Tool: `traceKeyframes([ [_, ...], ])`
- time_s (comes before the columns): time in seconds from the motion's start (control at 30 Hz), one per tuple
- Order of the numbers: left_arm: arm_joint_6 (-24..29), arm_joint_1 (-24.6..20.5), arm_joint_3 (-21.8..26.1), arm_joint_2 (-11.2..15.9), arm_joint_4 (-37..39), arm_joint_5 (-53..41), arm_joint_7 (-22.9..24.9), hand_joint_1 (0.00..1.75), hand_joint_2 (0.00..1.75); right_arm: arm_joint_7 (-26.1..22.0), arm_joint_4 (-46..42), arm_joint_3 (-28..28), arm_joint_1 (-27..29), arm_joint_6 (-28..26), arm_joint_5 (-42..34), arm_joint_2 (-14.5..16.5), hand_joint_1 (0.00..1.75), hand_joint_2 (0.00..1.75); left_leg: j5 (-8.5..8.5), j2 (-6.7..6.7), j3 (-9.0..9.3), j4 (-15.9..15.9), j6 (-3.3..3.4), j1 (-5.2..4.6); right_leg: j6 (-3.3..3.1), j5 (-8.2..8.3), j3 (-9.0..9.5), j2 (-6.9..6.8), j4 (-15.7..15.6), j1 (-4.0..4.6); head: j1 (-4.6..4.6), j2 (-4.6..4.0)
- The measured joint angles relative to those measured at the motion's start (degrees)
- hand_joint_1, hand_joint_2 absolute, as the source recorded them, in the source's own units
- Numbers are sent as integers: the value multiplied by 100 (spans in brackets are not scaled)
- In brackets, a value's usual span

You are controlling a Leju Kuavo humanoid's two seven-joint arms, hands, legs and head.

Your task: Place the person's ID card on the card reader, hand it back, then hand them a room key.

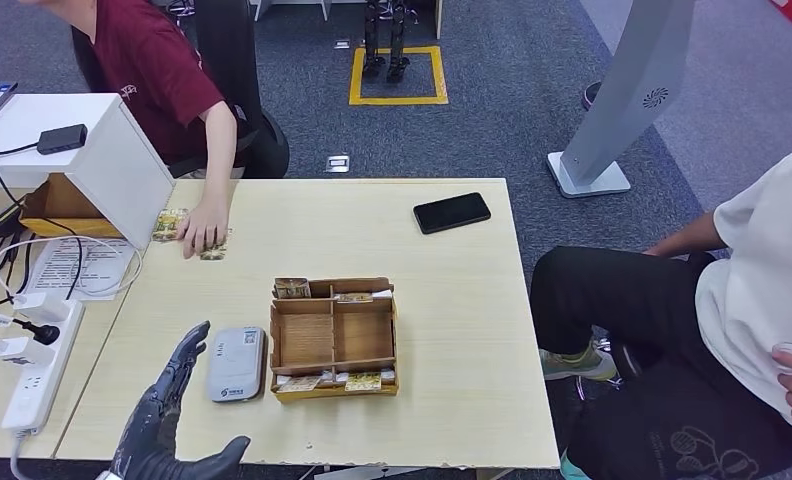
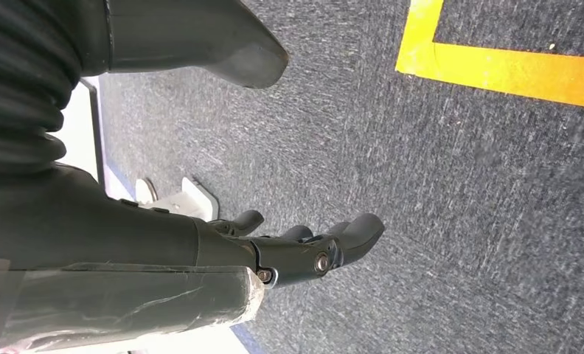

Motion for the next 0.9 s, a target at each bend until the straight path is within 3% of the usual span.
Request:
traceKeyframes([
  [0.17,2162,-94,-534,21,152,-3240,601,0,175,11,-2,-17,-6,37,124,17,0,175,0,-2,3,1,0,-1,0,1,2,-1,0,-1,0,0],
  [0.33,3126,-442,-1386,348,714,-4881,1943,0,175,-34,-4,-27,-33,78,273,19,0,175,0,-2,4,1,0,-1,0,1,2,-1,0,-1,3,0],
  [0.47,3459,-653,-1767,545,1117,-5938,2726,0,175,-26,-6,-55,-39,89,354,19,0,175,1,-2,4,1,0,1,0,1,1,0,0,0,3,0],
  [0.9,3531,-996,-2133,762,1778,-6369,3253,0,175,-10,-7,-94,-45,103,450,19,0,175,0,-2,3,1,0,0,0,1,2,0,0,0,3,0],
])
